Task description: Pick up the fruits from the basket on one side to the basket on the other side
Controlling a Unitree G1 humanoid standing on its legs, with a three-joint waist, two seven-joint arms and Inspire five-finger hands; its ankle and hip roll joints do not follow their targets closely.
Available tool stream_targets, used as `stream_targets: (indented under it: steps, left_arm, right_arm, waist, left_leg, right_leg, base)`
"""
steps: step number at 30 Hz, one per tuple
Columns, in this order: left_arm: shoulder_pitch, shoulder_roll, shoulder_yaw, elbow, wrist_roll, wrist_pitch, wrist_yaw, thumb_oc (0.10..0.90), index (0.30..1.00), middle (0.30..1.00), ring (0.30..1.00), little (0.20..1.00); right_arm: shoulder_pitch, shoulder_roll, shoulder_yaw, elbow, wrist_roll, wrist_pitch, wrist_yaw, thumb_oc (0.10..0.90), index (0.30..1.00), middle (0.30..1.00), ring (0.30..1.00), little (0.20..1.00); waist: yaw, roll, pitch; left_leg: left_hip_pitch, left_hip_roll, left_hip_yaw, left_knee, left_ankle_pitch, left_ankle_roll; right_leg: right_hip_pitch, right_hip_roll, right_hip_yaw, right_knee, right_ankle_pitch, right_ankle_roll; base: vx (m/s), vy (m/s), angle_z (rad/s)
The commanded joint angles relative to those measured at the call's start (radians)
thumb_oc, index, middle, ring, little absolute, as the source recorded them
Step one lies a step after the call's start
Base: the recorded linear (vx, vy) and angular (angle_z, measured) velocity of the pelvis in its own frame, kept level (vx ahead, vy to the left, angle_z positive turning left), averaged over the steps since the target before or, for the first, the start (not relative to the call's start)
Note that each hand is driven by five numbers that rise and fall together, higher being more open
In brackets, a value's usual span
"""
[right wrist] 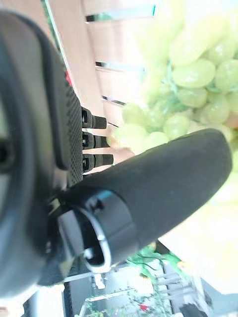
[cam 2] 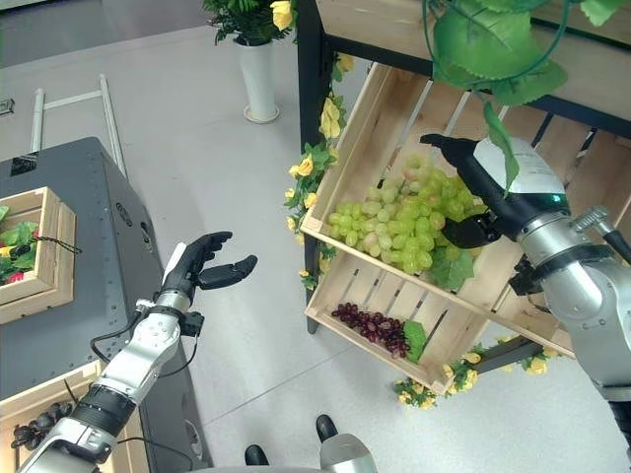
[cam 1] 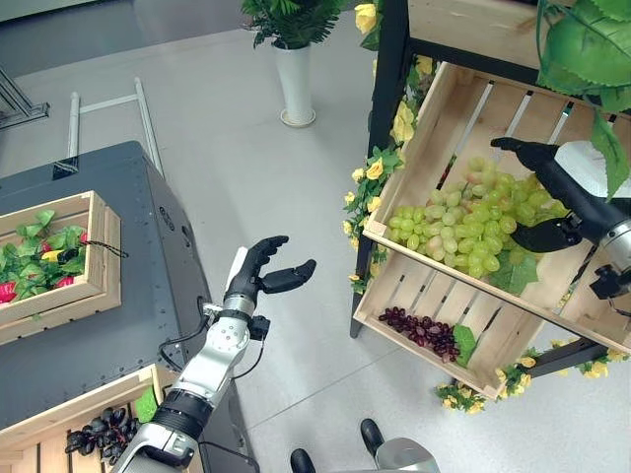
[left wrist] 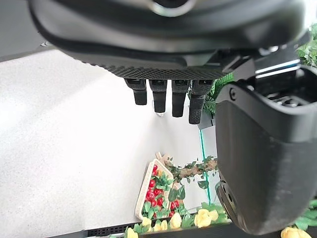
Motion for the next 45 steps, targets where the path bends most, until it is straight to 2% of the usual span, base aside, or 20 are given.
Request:
stream_targets:
  steps: [1, 3, 7, 11, 16, 18, 22, 28, 32, 33, 36, 38, 41, 45]
  left_arm:
    - [-0.076, 0.079, 0.024, -0.014, 0.007, -0.111, 0.005, 0.800, 0.900, 0.900, 0.900, 0.900]
    - [-0.073, 0.081, 0.026, -0.010, 0.008, -0.119, 0.000, 0.800, 0.900, 0.900, 0.900, 0.900]
    - [-0.067, 0.077, 0.032, 0.001, 0.016, -0.135, -0.011, 0.800, 0.900, 0.900, 0.900, 0.900]
    - [-0.059, 0.086, 0.038, -0.007, 0.011, -0.138, -0.014, 0.800, 0.900, 0.900, 0.900, 0.900]
    - [-0.051, 0.079, 0.039, 0.000, 0.018, -0.150, -0.019, 0.800, 0.900, 0.900, 0.900, 0.900]
    - [-0.043, 0.072, 0.042, 0.012, 0.021, -0.162, -0.027, 0.800, 0.900, 0.900, 0.900, 0.900]
    - [-0.032, 0.059, 0.049, 0.021, 0.026, -0.175, -0.038, 0.800, 0.900, 0.900, 0.900, 0.900]
    - [-0.030, 0.054, 0.050, 0.029, 0.023, -0.185, -0.041, 0.800, 0.900, 0.900, 0.900, 0.900]
    - [-0.025, 0.052, 0.048, 0.033, 0.022, -0.193, -0.041, 0.800, 0.900, 0.900, 0.900, 0.900]
    - [-0.024, 0.053, 0.049, 0.030, 0.018, -0.193, -0.045, 0.800, 0.900, 0.900, 0.900, 0.900]
    - [-0.025, 0.047, 0.046, 0.033, 0.018, -0.194, -0.041, 0.800, 0.900, 0.900, 0.900, 0.900]
    - [-0.028, 0.037, 0.042, 0.024, 0.019, -0.190, -0.034, 0.800, 0.900, 0.900, 0.900, 0.900]
    - [-0.031, 0.027, 0.042, 0.018, 0.010, -0.191, -0.025, 0.800, 0.900, 0.900, 0.900, 0.900]
    - [-0.031, 0.015, 0.045, -0.015, 0.016, -0.199, 0.014, 0.800, 0.900, 0.900, 0.900, 0.900]
  right_arm:
    - [-0.090, -0.076, -0.067, -0.011, 0.172, -0.096, 0.043, 0.800, 0.900, 0.900, 0.900, 0.900]
    - [-0.110, -0.085, -0.049, -0.002, 0.275, -0.124, 0.094, 0.800, 0.900, 0.900, 0.900, 0.900]
    - [-0.133, -0.084, -0.017, 0.003, 0.344, -0.126, 0.194, 0.800, 0.900, 0.900, 0.900, 0.900]
    - [-0.125, -0.068, 0.010, 0.010, 0.407, -0.173, 0.272, 0.800, 0.900, 0.900, 0.900, 0.900]
    - [-0.151, -0.059, 0.015, -0.003, 0.514, -0.206, 0.251, 0.800, 0.900, 0.900, 0.900, 0.900]
    - [-0.173, -0.031, -0.003, 0.007, 0.608, -0.256, 0.240, 0.800, 0.900, 0.900, 0.900, 0.900]
    - [-0.201, 0.042, -0.037, -0.005, 0.765, -0.292, 0.286, 0.800, 0.900, 0.900, 0.900, 0.900]
    - [-0.208, 0.159, -0.060, -0.038, 0.870, -0.309, 0.313, 0.800, 0.900, 0.900, 0.900, 0.900]
    - [-0.211, 0.192, -0.066, -0.054, 0.948, -0.326, 0.336, 0.800, 0.900, 0.900, 0.900, 0.900]
    - [-0.217, 0.219, -0.068, -0.065, 1.014, -0.318, 0.361, 0.800, 0.900, 0.900, 0.900, 0.900]
    - [-0.222, 0.264, -0.067, -0.085, 1.064, -0.295, 0.383, 0.800, 0.900, 0.900, 0.900, 0.900]
    - [-0.228, 0.325, -0.043, -0.107, 1.095, -0.261, 0.390, 0.800, 0.900, 0.900, 0.900, 0.900]
    - [-0.224, 0.379, -0.023, -0.126, 1.093, -0.221, 0.403, 0.800, 0.900, 0.900, 0.900, 0.900]
    - [-0.233, 0.460, 0.054, -0.146, 1.068, -0.172, 0.371, 0.800, 0.900, 0.900, 0.900, 0.900]
  waist:
    - [0.032, -0.034, -0.110]
    - [0.038, -0.038, -0.109]
    - [0.041, -0.040, -0.111]
    - [0.044, -0.043, -0.110]
    - [0.049, -0.043, -0.109]
    - [0.053, -0.042, -0.115]
    - [0.060, -0.035, -0.118]
    - [0.068, -0.024, -0.120]
    - [0.072, -0.020, -0.120]
    - [0.076, -0.018, -0.119]
    - [0.081, -0.014, -0.118]
    - [0.091, -0.009, -0.116]
    - [0.100, -0.006, -0.113]
    - [0.126, -0.002, -0.108]
  left_leg:
    - [0.023, -0.002, -0.075, 0.009, -0.115, -0.009]
    - [0.023, -0.001, -0.076, 0.009, -0.115, -0.010]
    - [0.022, -0.001, -0.079, 0.009, -0.114, -0.013]
    - [0.022, 0.001, -0.082, 0.009, -0.114, -0.016]
    - [0.023, 0.002, -0.086, 0.009, -0.113, -0.018]
    - [0.022, 0.002, -0.092, 0.009, -0.115, -0.019]
    - [0.022, 0.002, -0.100, 0.009, -0.117, -0.020]
    - [0.023, -0.002, -0.108, 0.009, -0.119, -0.017]
    - [0.024, -0.002, -0.110, 0.009, -0.119, -0.017]
    - [0.025, -0.003, -0.114, 0.009, -0.119, -0.018]
    - [0.026, -0.005, -0.118, 0.009, -0.119, -0.017]
    - [0.027, -0.008, -0.126, 0.009, -0.117, -0.016]
    - [0.026, -0.010, -0.132, 0.009, -0.116, -0.015]
    - [0.015, -0.015, -0.152, 0.009, -0.101, -0.015]
  right_leg:
    - [-0.022, 0.031, -0.049, 0.043, -0.015, 0.028]
    - [-0.020, 0.030, -0.054, 0.042, -0.016, 0.027]
    - [-0.020, 0.029, -0.060, 0.045, -0.019, 0.026]
    - [-0.017, 0.028, -0.066, 0.043, -0.020, 0.024]
    - [-0.015, 0.028, -0.068, 0.044, -0.022, 0.022]
    - [-0.011, 0.028, -0.069, 0.040, -0.023, 0.021]
    - [-0.007, 0.028, -0.073, 0.037, -0.027, 0.020]
    - [-0.002, 0.024, -0.080, 0.036, -0.031, 0.020]
    - [0.001, 0.022, -0.084, 0.034, -0.034, 0.020]
    - [0.003, 0.019, -0.088, 0.034, -0.035, 0.020]
    - [0.007, 0.016, -0.094, 0.032, -0.036, 0.020]
    - [0.011, 0.013, -0.100, 0.030, -0.037, 0.019]
    - [0.014, 0.008, -0.110, 0.029, -0.037, 0.018]
    - [0.013, 0.000, -0.129, 0.028, -0.032, 0.013]
  base:
    - [0.00, 0.000, 0.00]
    - [0.00, 0.000, 0.00]
    - [0.00, 0.000, 0.00]
    - [0.00, 0.000, 0.00]
    - [0.00, 0.000, 0.00]
    - [0.00, 0.000, 0.00]
    - [0.00, 0.000, 0.00]
    - [0.01, -0.002, 0.04]
    - [0.01, -0.002, 0.08]
    - [0.00, 0.000, 0.00]
    - [0.00, 0.000, 0.00]
    - [0.00, 0.000, 0.00]
    - [0.00, -0.006, 0.03]
    - [-0.01, -0.022, 0.09]
